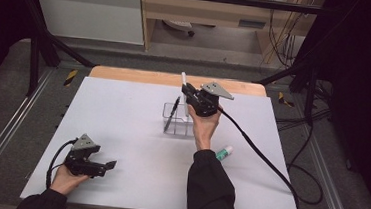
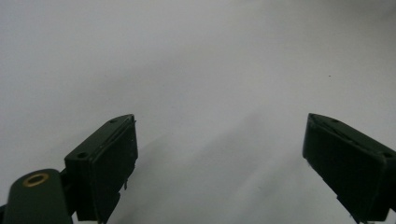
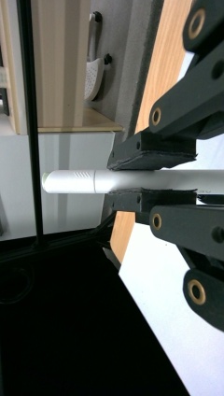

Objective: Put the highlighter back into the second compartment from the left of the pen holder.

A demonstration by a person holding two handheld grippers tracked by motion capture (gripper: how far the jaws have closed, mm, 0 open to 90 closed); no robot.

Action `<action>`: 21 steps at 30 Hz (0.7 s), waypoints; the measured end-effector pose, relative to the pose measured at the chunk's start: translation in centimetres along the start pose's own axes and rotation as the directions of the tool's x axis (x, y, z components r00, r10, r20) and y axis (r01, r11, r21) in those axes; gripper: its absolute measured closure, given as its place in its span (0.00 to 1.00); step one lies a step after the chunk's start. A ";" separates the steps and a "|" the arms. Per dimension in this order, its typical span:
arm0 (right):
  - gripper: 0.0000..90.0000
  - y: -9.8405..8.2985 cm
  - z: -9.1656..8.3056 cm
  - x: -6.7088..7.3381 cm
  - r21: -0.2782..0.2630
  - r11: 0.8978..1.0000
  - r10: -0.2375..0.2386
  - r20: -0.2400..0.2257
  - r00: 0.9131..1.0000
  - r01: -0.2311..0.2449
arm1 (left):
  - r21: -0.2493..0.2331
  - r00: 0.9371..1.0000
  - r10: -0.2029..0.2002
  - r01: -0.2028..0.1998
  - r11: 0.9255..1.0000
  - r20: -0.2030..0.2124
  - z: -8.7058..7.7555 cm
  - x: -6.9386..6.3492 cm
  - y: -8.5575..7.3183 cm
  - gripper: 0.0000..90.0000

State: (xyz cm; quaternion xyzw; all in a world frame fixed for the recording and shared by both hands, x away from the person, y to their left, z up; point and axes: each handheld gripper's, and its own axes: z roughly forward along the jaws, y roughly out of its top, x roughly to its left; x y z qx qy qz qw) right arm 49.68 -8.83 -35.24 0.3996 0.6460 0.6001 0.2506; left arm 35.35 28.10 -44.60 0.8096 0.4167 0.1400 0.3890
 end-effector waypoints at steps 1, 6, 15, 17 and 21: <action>0.88 -0.2 0.2 0.0 0.004 1.000 0.000 0.000 1.000 0.000 | 0.000 1.000 -0.001 0.001 1.000 0.000 0.0 0.0 0.0 0.11; 0.88 -1.1 0.8 0.1 0.026 1.000 -0.012 -0.007 1.000 0.012 | 0.001 1.000 -0.002 0.002 1.000 0.001 0.0 0.1 0.0 0.11; 0.88 -2.4 1.1 0.7 0.062 0.997 -0.037 -0.016 0.999 0.038 | 0.000 1.000 -0.002 0.002 1.000 0.001 0.0 0.0 0.0 0.11; 0.88 -2.7 1.1 0.7 0.064 0.997 -0.032 -0.018 0.999 0.033 | 0.001 1.000 -0.001 0.001 1.000 0.001 0.0 0.0 0.0 0.11; 0.88 -3.2 0.9 0.7 0.081 0.996 -0.032 -0.020 0.999 0.033 | 0.002 1.000 -0.002 0.002 1.000 0.001 0.0 0.0 0.0 0.11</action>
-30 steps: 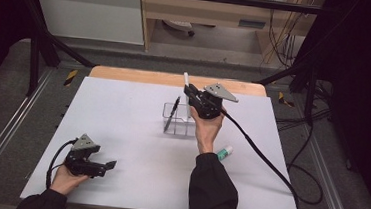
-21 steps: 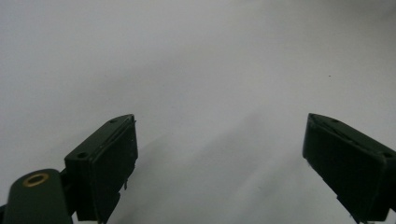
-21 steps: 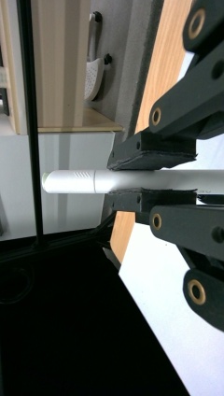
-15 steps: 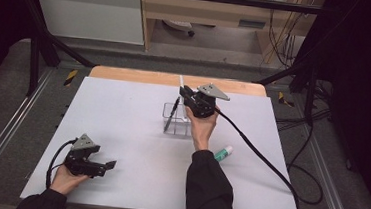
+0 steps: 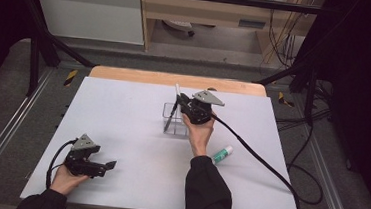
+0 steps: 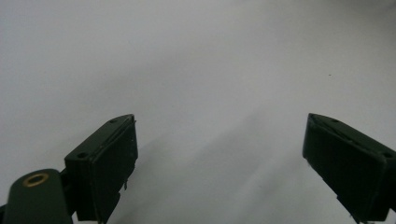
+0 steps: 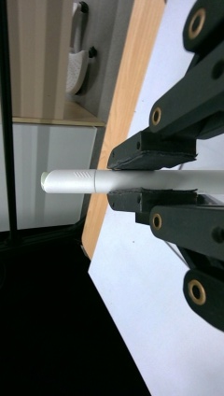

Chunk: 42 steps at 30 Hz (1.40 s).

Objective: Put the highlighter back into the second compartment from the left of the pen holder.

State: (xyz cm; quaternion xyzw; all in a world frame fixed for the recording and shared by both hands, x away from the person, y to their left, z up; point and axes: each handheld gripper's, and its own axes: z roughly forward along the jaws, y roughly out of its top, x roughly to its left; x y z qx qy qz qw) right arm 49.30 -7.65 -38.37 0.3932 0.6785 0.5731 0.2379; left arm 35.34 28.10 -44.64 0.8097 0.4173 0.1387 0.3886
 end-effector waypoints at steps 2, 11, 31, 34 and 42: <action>0.88 -0.2 -0.1 0.0 0.008 1.000 0.001 -0.001 1.000 -0.001 | 0.000 1.000 0.002 -0.002 1.000 0.000 0.0 0.0 0.0 0.11; 0.88 -1.6 -0.4 0.0 0.062 0.998 -0.007 0.004 1.000 0.006 | -0.001 1.000 0.002 -0.002 1.000 0.000 0.0 0.0 0.0 0.11; 0.44 1.0 -5.5 -0.3 0.223 0.971 -0.081 -0.040 0.996 0.088 | 0.005 1.000 0.006 -0.006 1.000 0.002 0.1 -0.1 0.0 0.11; 0.35 1.1 -7.1 -0.5 0.240 0.964 -0.105 -0.051 0.993 0.115 | 0.007 1.000 0.008 -0.008 1.000 0.002 0.1 -0.1 0.0 0.11; 0.28 0.2 -10.8 -1.9 0.309 0.943 -0.113 -0.045 0.993 0.122 | 0.016 1.000 0.015 -0.015 1.000 0.004 0.2 -0.3 0.1 0.11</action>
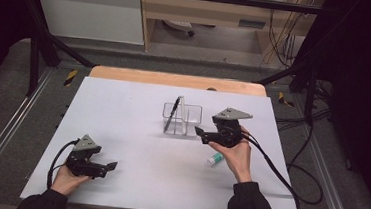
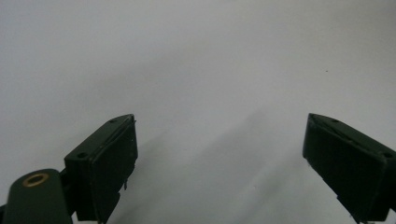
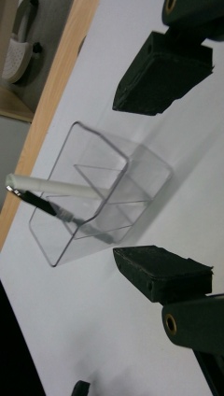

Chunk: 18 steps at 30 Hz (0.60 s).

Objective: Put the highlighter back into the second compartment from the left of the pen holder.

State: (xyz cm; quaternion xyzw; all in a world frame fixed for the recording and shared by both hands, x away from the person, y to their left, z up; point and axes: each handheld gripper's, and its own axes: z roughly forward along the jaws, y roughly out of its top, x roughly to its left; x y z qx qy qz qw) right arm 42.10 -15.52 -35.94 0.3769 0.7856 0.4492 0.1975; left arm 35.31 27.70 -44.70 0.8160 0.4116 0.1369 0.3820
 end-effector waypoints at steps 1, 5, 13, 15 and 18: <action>0.29 -0.4 -0.3 -0.2 0.003 1.000 0.002 0.002 1.000 -0.002 | 0.002 1.000 0.000 0.000 1.000 0.001 0.0 0.0 0.0 0.11; 0.40 -1.9 -1.3 -1.2 0.014 1.000 0.017 0.010 1.000 -0.018 | 0.004 1.000 0.002 -0.002 1.000 0.001 0.1 -0.1 0.0 0.11; 0.67 -5.1 -1.8 -3.2 0.080 0.996 0.024 0.025 0.999 -0.026 | 0.009 1.000 0.003 -0.003 1.000 0.003 0.2 -0.2 0.1 0.11; 0.72 -5.8 -1.9 -3.8 0.101 0.994 0.032 0.031 0.999 -0.035 | 0.012 1.000 0.004 -0.004 1.000 0.002 0.2 -0.2 0.1 0.11; 0.78 -6.8 -1.9 -4.7 0.131 0.990 0.041 0.049 0.998 -0.047 | 0.012 1.000 0.006 -0.006 1.000 0.000 0.3 -0.3 0.1 0.11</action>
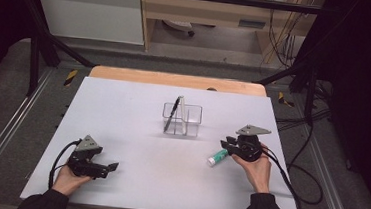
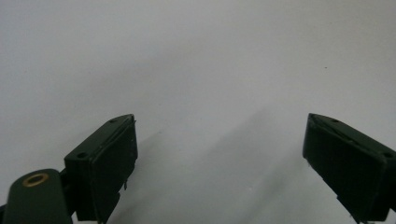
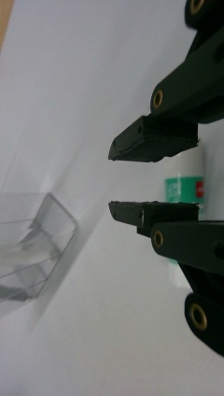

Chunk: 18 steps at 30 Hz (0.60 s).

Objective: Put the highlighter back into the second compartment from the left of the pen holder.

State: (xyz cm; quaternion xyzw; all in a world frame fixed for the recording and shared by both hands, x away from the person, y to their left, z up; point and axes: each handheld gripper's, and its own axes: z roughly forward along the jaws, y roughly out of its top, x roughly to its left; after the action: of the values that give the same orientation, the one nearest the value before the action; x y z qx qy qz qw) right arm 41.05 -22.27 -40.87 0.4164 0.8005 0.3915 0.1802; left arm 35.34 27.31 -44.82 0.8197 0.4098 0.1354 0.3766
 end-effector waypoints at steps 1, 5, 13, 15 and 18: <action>0.80 -0.3 0.1 -0.3 0.012 1.000 -0.001 0.005 1.000 0.001 | 0.000 1.000 0.000 0.000 1.000 0.000 0.0 0.0 0.0 0.11; 0.87 -1.1 0.3 -1.5 0.031 0.999 0.007 0.025 1.000 -0.008 | 0.007 1.000 0.000 -0.001 1.000 0.001 0.1 0.0 0.0 0.11; 1.00 -2.0 0.8 -3.2 0.052 0.995 0.077 0.077 0.994 -0.081 | 0.008 1.000 0.004 -0.004 1.000 0.002 0.2 -0.1 0.0 0.11; 1.00 -2.2 1.0 -3.4 0.056 0.995 0.075 0.075 0.994 -0.079 | 0.009 1.000 0.003 -0.003 1.000 0.002 0.2 -0.1 0.0 0.11; 1.00 -2.4 1.4 -3.5 0.073 0.995 0.058 0.067 0.996 -0.062 | 0.011 1.000 0.004 -0.004 1.000 0.002 0.2 -0.1 0.0 0.11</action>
State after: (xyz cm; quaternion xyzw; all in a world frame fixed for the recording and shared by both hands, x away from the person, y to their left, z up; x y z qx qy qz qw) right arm 42.73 -25.23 -43.77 0.4592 0.7955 0.3528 0.1784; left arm 35.38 27.09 -44.93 0.8227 0.4085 0.1328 0.3723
